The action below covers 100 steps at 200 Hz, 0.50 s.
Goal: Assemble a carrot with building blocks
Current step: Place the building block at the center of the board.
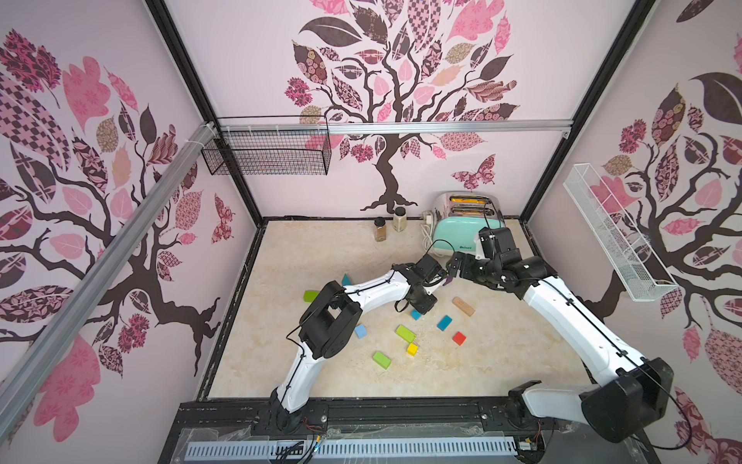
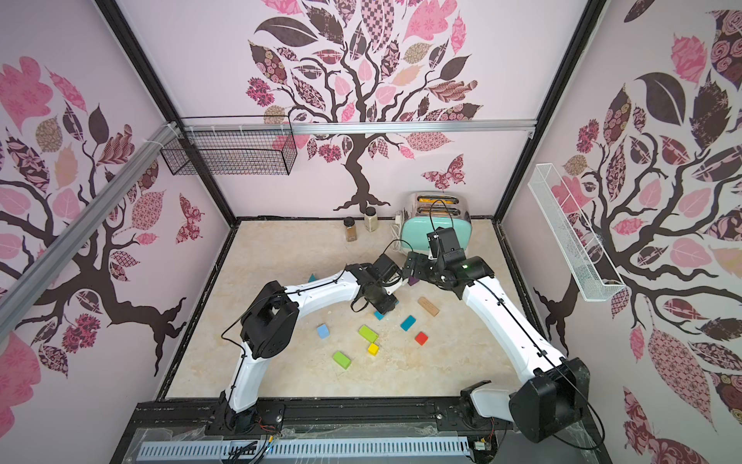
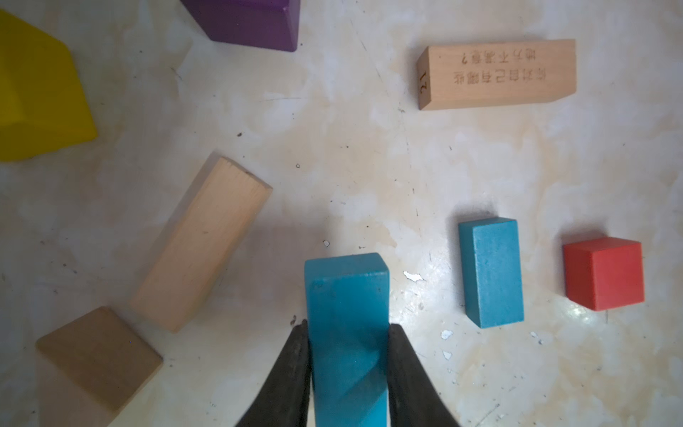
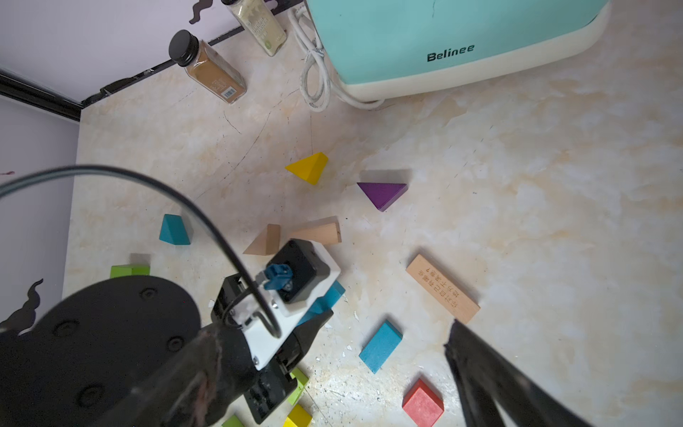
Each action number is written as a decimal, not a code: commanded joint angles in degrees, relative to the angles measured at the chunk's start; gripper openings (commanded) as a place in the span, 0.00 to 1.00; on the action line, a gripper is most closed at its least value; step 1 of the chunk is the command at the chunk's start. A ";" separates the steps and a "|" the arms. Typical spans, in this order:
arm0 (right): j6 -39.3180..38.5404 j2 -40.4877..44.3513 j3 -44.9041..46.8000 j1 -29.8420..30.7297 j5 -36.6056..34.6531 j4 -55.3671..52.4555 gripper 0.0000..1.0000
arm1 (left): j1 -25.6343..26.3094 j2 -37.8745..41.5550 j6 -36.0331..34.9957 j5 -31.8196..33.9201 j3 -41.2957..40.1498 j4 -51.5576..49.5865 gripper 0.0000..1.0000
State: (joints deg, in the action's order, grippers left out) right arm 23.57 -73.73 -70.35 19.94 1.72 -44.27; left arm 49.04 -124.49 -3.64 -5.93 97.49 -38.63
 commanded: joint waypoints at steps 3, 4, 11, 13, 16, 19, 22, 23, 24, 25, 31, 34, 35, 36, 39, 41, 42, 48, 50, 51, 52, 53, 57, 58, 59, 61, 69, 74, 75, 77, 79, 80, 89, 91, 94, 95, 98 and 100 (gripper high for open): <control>0.69 1.15 0.36 -0.02 1.05 1.48 0.99 | 0.44 -2.37 -6.08 -1.51 3.33 2.24 0.26; 0.69 1.14 0.33 -0.01 1.03 1.56 0.99 | 0.44 -2.48 -6.18 -1.57 3.37 2.24 0.26; 0.69 1.27 0.62 0.00 0.95 1.88 0.99 | 0.53 -3.14 -7.28 -1.70 4.02 2.70 0.26; 0.69 1.30 0.71 -0.02 0.93 1.97 0.99 | 0.53 -3.33 -7.59 -1.75 4.20 2.82 0.26; 0.69 1.31 0.81 0.00 0.86 1.99 0.99 | 0.58 -3.56 -8.02 -1.78 4.39 3.04 0.26; 0.69 1.39 0.90 0.01 0.77 2.06 0.99 | 0.62 -3.80 -8.46 -1.86 4.64 3.37 0.26; 0.69 1.40 0.98 0.01 0.70 2.07 0.99 | 0.62 -4.04 -8.84 -2.03 4.87 3.64 0.26; 0.69 1.44 0.99 0.01 0.68 2.08 0.99 | 0.62 -4.11 -9.02 -2.00 4.88 3.78 0.26; 0.69 1.51 1.04 0.01 0.67 2.08 0.99 | 0.58 -4.15 -9.10 -2.08 4.94 3.80 0.27; 0.69 1.50 1.02 0.01 0.62 2.08 0.99 | 0.60 -4.30 -9.28 -2.11 5.01 3.90 0.27; 0.59 1.57 1.00 0.04 0.50 2.17 0.99 | 0.67 -4.67 -10.13 -2.43 5.57 4.30 0.27; 0.53 1.69 1.10 -0.04 0.50 2.25 0.99 | 0.70 -4.94 -10.53 -2.49 5.79 4.48 0.27; 0.52 1.67 1.09 -0.06 0.49 2.25 0.99 | 0.71 -5.00 -10.65 -2.59 5.91 4.55 0.27; 0.51 1.71 1.09 -0.03 0.44 2.30 0.99 | 0.71 -5.08 -10.76 -2.59 5.98 4.63 0.27; 0.40 1.73 1.21 0.00 0.36 2.39 0.99 | 0.71 -5.37 -11.09 -2.71 6.31 4.67 0.27; 0.42 1.75 1.25 -0.04 0.32 2.42 0.99 | 0.71 -5.60 -11.29 -2.75 6.55 4.79 0.27; 0.42 1.75 1.26 -0.06 0.31 2.47 0.99 | 0.71 -5.69 -11.43 -2.80 6.69 4.83 0.27; 0.42 1.76 1.19 -0.02 0.34 2.52 0.99 | 0.71 -6.29 -12.13 -3.09 7.36 4.90 0.27; 0.42 1.75 1.09 -0.07 0.36 2.52 0.99 | 0.71 -6.56 -12.34 -3.27 7.65 4.89 0.27; 0.42 1.75 1.18 -0.07 0.38 2.52 0.99 | 0.71 -6.69 -12.53 -3.37 7.81 4.93 0.27; 0.42 1.75 1.22 -0.08 0.34 2.52 0.99 | 0.71 -6.76 -12.66 -3.42 7.89 4.95 0.27; 0.42 1.75 1.24 -0.08 0.32 2.57 0.99 | 0.71 -6.88 -12.77 -3.44 8.02 4.96 0.27; 0.47 1.75 1.18 -0.08 0.32 2.60 0.99 | 0.71 -7.31 -13.31 -3.49 8.47 5.10 0.27; 0.44 1.75 1.18 -0.08 0.31 2.61 0.99 | 0.75 -7.42 -13.49 -3.52 8.58 5.08 0.27; 0.48 1.75 1.18 -0.04 0.35 2.61 0.99 | 0.82 -7.47 -13.63 -3.54 8.72 5.16 0.27; 0.46 1.75 1.15 -0.07 0.38 2.61 0.99 | 0.80 -7.62 -13.84 -3.51 8.89 5.19 0.27; 0.59 1.84 1.17 -0.13 0.45 2.92 0.99 | 0.84 -8.53 -14.88 -3.56 9.91 5.27 0.27; 0.60 1.92 1.25 -0.08 0.55 3.18 0.99 | 0.89 -9.08 -15.56 -3.56 10.73 5.23 0.27; 0.60 1.93 1.13 -0.08 0.56 3.20 0.99 | 0.89 -9.18 -15.67 -3.56 10.84 5.23 0.27; 0.60 1.93 1.23 -0.08 0.50 3.29 0.99 | 0.89 -9.37 -15.89 -3.56 11.15 5.19 0.28; 0.62 1.93 1.32 -0.08 0.49 3.42 0.99 | 0.89 -9.55 -16.14 -3.56 11.43 5.22 0.28; 0.61 1.93 1.34 -0.08 0.48 3.45 0.99 | 0.89 -9.63 -16.18 -3.60 11.50 5.23 0.28; 0.60 1.93 1.27 -0.08 0.48 3.54 0.99 | 0.92 -10.56 -17.33 -3.85 12.79 5.32 0.30; 0.53 1.88 1.22 -0.08 0.55 3.57 0.99 | 0.94 -10.72 -17.60 -3.90 13.09 5.26 0.30; 0.51 1.83 1.12 -0.07 0.53 3.58 0.99 | 0.89 -11.01 -17.99 -3.98 13.23 5.23 0.31; 0.51 1.84 1.10 -0.12 0.55 3.62 0.99 | 0.89 -11.11 -18.16 -3.99 13.20 5.19 0.32; 0.41 1.78 1.05 -0.09 0.61 3.66 0.99 | 0.89 -11.41 -18.63 -4.00 13.24 5.07 0.33; 0.42 1.83 1.10 -0.02 0.58 3.62 0.99 | 0.95 -11.60 -18.91 -4.00 14.68 5.00 0.34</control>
State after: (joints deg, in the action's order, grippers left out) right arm 24.45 -72.60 -69.25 19.25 0.62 -40.53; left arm 49.30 -133.80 -17.39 -8.69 108.03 -35.57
